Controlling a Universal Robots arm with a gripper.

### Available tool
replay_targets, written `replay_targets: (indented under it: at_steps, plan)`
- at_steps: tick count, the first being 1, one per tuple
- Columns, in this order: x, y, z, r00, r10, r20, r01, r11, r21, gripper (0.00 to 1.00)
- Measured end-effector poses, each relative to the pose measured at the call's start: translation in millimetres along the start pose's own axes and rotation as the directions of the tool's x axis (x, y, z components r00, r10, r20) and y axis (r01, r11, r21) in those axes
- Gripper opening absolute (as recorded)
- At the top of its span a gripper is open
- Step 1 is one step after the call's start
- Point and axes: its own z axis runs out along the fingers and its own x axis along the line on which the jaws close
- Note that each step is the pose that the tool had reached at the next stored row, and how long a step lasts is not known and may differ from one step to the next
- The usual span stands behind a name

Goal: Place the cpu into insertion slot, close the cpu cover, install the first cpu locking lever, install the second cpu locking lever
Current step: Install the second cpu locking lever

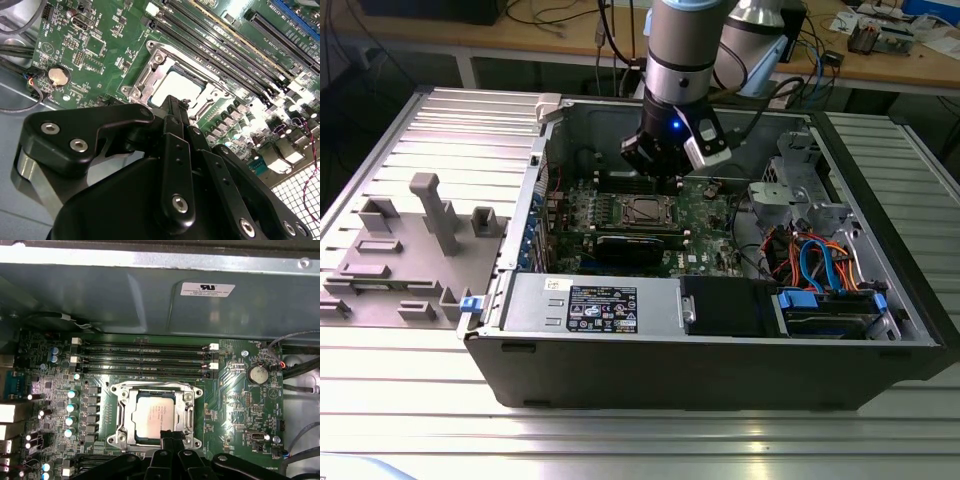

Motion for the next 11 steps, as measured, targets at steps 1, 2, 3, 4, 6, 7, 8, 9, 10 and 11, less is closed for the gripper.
replay_targets:
  at_steps: [1, 2, 3, 4, 6, 7, 8, 9, 10, 11]
  plan:
    - [0.1, -1.2, -0.1, 1.0000, 0.000, 0.0000, 0.000, 1.0000, 0.0000, 0.11]
    - [0.1, -2.6, -0.3, 1.0000, 0.000, 0.0000, 0.000, 1.0000, 0.0000, 0.11]
    - [0.2, -2.6, -0.3, 1.0000, 0.000, 0.0000, 0.000, 1.0000, 0.0000, 0.11]
    - [0.2, -2.6, -0.5, 1.0000, 0.000, 0.0000, 0.000, 1.0000, 0.0000, 0.11]
    - [0.2, -2.5, -1.6, 1.0000, 0.000, 0.0001, 0.000, 1.0000, 0.0000, 0.11]
    - [0.1, -2.5, -1.6, 1.0000, 0.000, 0.0002, 0.000, 1.0000, -0.0002, 0.11]
    - [0.1, -2.5, -1.6, 1.0000, 0.000, 0.0002, 0.000, 1.0000, -0.0004, 0.11]
    - [0.1, -2.5, -2.0, 1.0000, 0.000, 0.0001, 0.000, 1.0000, -0.0001, 0.11]
    - [0.1, -2.5, -2.2, 1.0000, 0.000, 0.0000, 0.000, 1.0000, -0.0001, 0.11]
    - [0.1, -2.5, -2.3, 1.0000, 0.000, 0.0001, 0.000, 1.0000, -0.0001, 0.11]
